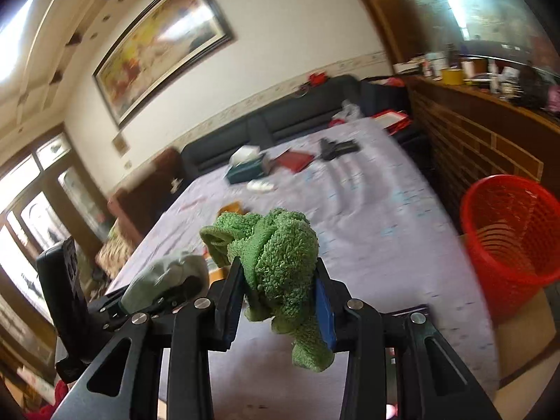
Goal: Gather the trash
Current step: 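Carry the towel to the red basket and open the right tool while the left tool drops the glove in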
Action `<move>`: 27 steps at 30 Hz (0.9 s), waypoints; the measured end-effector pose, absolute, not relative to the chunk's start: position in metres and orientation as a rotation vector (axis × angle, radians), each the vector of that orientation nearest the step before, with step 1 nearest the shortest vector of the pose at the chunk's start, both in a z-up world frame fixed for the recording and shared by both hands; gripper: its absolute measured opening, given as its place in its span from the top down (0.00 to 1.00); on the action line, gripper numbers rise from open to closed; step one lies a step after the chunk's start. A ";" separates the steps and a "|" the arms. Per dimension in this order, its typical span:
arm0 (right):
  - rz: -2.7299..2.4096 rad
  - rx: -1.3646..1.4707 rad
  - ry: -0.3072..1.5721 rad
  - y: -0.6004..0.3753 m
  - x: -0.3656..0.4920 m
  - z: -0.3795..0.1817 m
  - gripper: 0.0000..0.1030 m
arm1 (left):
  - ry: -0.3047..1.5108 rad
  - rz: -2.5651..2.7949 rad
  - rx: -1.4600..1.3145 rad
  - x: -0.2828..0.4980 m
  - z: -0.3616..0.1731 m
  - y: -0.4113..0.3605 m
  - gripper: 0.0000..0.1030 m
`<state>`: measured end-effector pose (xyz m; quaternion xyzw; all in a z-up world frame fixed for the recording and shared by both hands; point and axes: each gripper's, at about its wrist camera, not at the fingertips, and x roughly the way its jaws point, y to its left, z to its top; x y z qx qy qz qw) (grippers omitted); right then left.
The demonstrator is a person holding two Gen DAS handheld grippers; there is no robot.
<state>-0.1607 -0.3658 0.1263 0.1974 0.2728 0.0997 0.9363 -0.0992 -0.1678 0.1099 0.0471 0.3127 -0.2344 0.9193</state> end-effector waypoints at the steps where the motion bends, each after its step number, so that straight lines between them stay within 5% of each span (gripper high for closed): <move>1: 0.179 0.419 0.544 -0.378 -0.165 0.129 0.61 | 0.645 -0.500 0.103 -0.098 0.112 -0.177 0.73; 24: -0.221 0.688 0.460 -0.621 -0.188 0.105 0.61 | 0.791 -0.899 0.200 -0.051 0.119 -0.467 0.72; 27: -0.239 0.699 0.467 -0.636 -0.183 0.098 0.59 | 0.808 -0.902 0.193 -0.041 0.110 -0.481 0.64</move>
